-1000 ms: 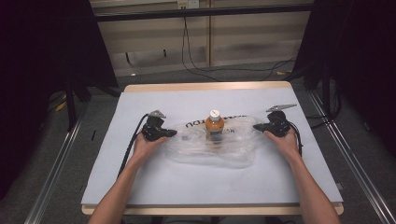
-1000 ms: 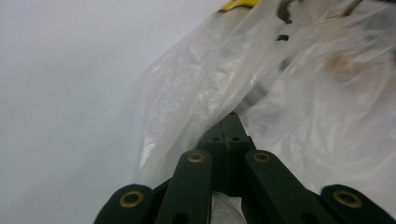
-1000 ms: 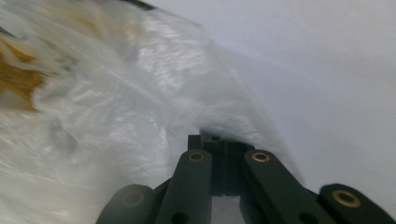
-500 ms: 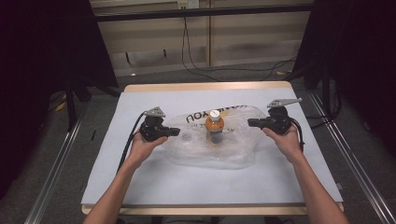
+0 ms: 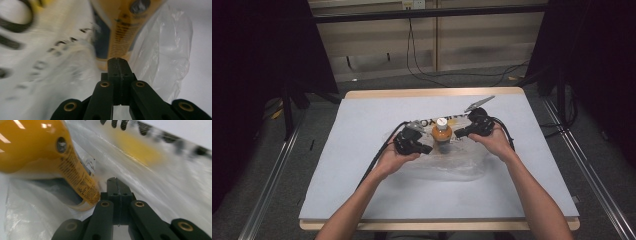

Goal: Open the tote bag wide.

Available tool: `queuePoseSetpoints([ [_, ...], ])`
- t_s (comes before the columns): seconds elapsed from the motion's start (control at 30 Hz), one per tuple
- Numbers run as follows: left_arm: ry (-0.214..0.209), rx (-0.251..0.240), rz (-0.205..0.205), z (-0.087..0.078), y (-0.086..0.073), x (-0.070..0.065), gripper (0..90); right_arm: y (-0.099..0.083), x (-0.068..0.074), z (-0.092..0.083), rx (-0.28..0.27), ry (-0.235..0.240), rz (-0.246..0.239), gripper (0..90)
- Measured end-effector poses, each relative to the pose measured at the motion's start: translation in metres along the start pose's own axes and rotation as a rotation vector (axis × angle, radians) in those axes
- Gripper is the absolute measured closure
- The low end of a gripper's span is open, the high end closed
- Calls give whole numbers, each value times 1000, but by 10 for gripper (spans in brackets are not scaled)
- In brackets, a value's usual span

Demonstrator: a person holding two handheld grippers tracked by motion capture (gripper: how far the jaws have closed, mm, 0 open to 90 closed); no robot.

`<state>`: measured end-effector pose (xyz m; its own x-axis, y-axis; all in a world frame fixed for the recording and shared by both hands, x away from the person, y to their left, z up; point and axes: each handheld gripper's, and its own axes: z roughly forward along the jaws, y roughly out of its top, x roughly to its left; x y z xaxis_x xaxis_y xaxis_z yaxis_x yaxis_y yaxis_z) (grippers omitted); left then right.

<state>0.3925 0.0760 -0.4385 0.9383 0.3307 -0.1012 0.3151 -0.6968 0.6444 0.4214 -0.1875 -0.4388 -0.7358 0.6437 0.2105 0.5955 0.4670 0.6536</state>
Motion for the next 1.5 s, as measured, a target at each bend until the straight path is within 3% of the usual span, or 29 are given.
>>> queuePoseSetpoints([
  [0.1,-19,32,-2,16,-3,-4,900,4,-4,9,40,14,-2,900],
  [0.23,-33,74,8,28,-10,-8,900,8,-9,27,144,35,19,900],
  [0.27,-21,78,16,29,-11,-10,900,10,-10,32,174,30,5,900],
  [0.33,-39,76,19,30,-14,-14,900,16,-11,43,233,35,-1,900],
  [0.47,-43,88,35,28,-16,-23,900,22,-12,52,276,24,6,900],
  [0.63,-67,112,98,20,-25,-46,900,37,-20,61,276,-56,26,900],
  [0.7,-99,124,121,16,-29,-55,900,44,-30,67,248,-62,59,900],
  [0.8,-101,115,153,13,-36,-68,900,49,-35,70,254,-75,84,900],
  [0.83,-100,110,163,12,-37,-72,900,52,-37,71,254,-111,85,900],
  [0.87,-131,132,179,10,-37,-74,900,54,-41,71,254,-140,86,900],
  [0.9,-113,109,179,11,-40,-79,900,55,-44,71,256,-146,103,900],
  [0.93,-121,111,189,10,-41,-82,900,57,-50,72,242,-183,136,900],
  [1.0,-133,99,201,8,-46,-89,900,57,-52,72,230,-196,157,900],
  [1.07,-137,92,216,6,-49,-95,900,58,-61,70,225,-244,197,900],
  [1.1,-137,92,216,6,-49,-95,900,58,-61,70,225,-244,197,900],
  [1.13,-152,104,218,5,-49,-95,900,58,-64,69,230,-267,215,900],
  [1.17,-141,100,214,6,-49,-94,900,58,-66,68,227,-293,233,900],
  [1.2,-149,101,199,5,-48,-92,900,58,-66,68,223,-295,249,900],
  [1.23,-142,87,200,6,-48,-90,900,58,-63,68,236,-268,206,900],
  [1.27,-150,86,190,4,-46,-86,900,58,-63,68,236,-268,206,900],
  [1.4,-109,1,117,-9,-34,-67,900,59,-46,62,212,-139,129,900],
  [1.5,-85,-55,110,-20,-22,-60,900,59,-28,53,177,-82,98,900],
])
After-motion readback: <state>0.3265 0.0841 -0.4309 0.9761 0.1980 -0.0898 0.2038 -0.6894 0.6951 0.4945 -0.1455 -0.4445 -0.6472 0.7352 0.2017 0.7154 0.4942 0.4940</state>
